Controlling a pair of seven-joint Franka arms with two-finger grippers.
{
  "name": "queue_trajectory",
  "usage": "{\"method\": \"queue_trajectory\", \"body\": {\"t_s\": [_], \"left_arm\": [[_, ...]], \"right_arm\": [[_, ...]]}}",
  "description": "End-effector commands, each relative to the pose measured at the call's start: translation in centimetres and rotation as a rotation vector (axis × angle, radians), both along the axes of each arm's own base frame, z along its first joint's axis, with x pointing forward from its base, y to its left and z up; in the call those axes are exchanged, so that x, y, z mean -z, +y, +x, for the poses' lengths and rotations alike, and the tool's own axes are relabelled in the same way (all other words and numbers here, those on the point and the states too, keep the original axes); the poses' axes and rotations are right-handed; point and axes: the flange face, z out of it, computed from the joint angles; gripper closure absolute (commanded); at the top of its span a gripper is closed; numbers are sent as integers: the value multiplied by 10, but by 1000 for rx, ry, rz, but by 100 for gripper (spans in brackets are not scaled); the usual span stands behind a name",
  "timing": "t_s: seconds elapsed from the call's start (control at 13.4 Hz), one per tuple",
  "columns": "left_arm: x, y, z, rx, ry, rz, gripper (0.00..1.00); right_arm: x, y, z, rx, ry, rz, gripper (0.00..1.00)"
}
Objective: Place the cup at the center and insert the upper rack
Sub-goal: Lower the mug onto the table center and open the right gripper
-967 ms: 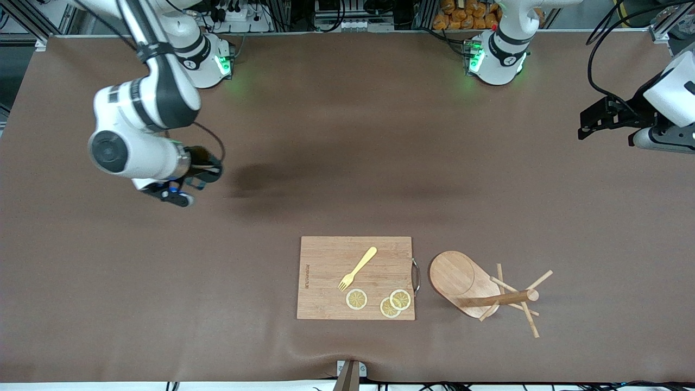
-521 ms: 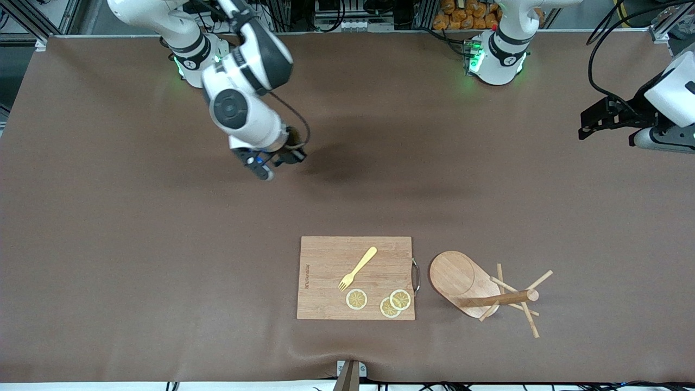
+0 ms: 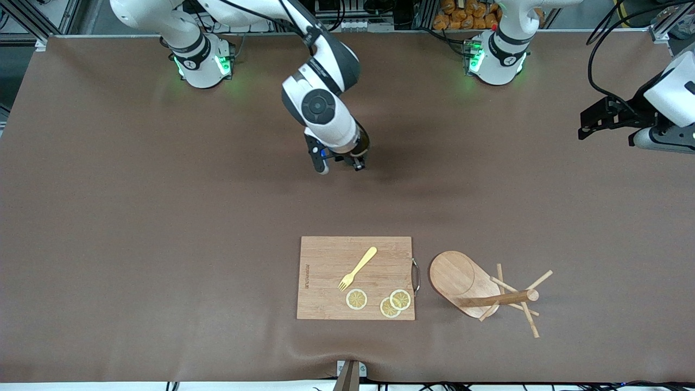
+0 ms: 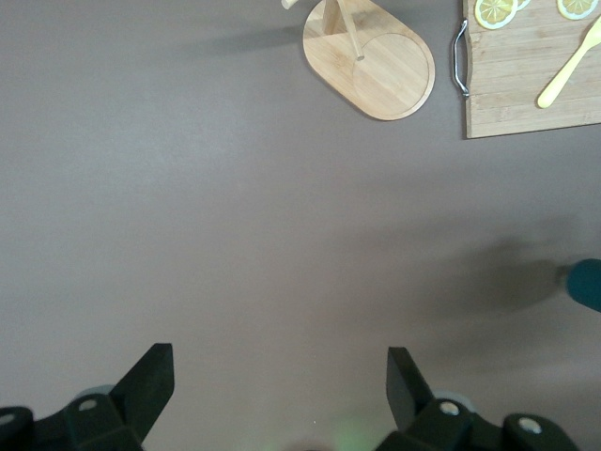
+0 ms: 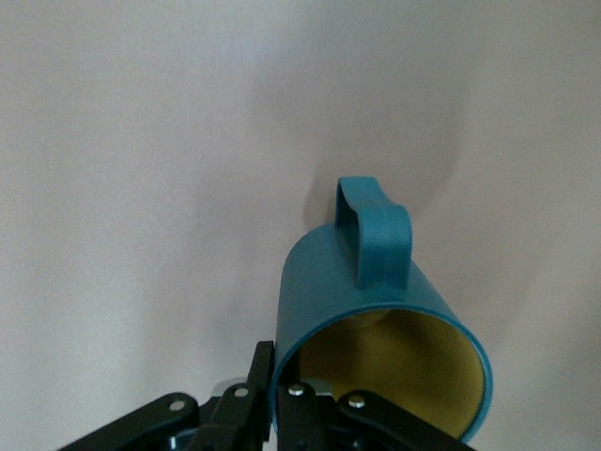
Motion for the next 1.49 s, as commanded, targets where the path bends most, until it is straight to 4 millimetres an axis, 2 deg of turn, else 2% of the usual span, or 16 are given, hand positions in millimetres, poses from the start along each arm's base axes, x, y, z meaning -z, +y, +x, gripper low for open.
{"method": "queue_trajectory", "body": {"t_s": [0.0, 0.22, 0.45, 0.6, 0.67, 0.74, 0.82, 0.89, 1.04, 1.26, 1.41], "left_arm": [[-1, 2, 0, 14, 0, -22, 0], [0, 2, 0, 14, 3, -20, 0], [1, 2, 0, 14, 6, -17, 0], [0, 0, -1, 17, 6, -16, 0], [1, 0, -1, 17, 7, -15, 0], [2, 2, 0, 14, 10, -13, 0], [4, 3, 1, 12, 13, -12, 0], [6, 5, 2, 9, 16, -10, 0], [9, 5, 4, -6, 21, -1, 0], [11, -10, 2, 19, 30, 27, 0], [8, -8, 2, 12, 25, 16, 0]], "right_arm": [[6, 6, 15, 116, 3, 11, 100], [22, 15, 4, 120, 13, -5, 100], [35, 17, 3, 127, 7, -10, 100], [35, 15, 5, 128, 9, -11, 100], [35, 15, 4, 124, 9, -12, 90], [35, 13, 6, 127, 10, -13, 55], [36, 16, 3, 121, 11, -15, 1], [32, 14, 5, 124, 11, -12, 0], [10, 15, 10, 113, 41, -17, 0], [-35, -1, 39, 97, 146, -59, 0], [-86, -27, 64, 98, 163, -46, 0]]}}
